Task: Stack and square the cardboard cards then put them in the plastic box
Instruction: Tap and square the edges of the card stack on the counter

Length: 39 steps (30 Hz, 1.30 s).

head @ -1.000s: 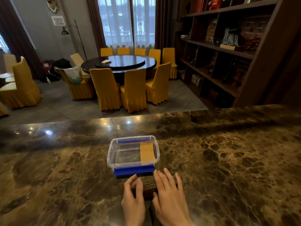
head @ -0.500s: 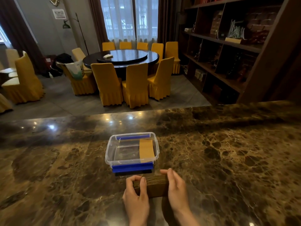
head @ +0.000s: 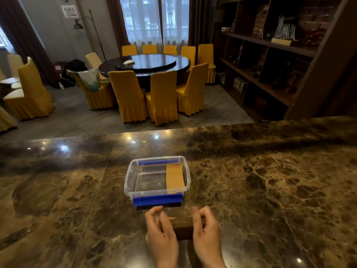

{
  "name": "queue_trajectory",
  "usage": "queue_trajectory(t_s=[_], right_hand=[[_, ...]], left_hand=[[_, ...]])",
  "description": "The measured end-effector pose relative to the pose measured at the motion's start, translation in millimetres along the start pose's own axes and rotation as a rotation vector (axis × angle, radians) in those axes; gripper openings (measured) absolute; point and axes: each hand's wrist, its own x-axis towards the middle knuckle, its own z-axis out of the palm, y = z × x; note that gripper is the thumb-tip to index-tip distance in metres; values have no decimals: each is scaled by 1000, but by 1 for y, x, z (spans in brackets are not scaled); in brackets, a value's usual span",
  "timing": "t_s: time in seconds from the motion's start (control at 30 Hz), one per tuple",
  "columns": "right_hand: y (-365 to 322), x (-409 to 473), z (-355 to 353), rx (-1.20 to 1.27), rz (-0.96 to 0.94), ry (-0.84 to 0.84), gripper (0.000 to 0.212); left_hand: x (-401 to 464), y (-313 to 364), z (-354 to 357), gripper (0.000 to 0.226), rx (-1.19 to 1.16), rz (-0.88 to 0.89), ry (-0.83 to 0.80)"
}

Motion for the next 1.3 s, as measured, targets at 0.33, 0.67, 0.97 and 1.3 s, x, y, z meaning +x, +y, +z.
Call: queue_trajectory(t_s=[0.33, 0.67, 0.97, 1.3], right_hand=[[-6, 12, 10, 99, -31, -21, 16], [-4, 12, 12, 168, -93, -26, 42], [5, 14, 7, 19, -186, -96, 40], [10, 16, 9, -34, -254, -124, 39]], left_hand=[[10, 1, 4, 26, 30, 28, 22], [7, -3, 3, 13, -67, -12, 39], [6, -9, -3, 25, -8, 80, -82], [9, -9, -3, 34, -4, 96, -90]])
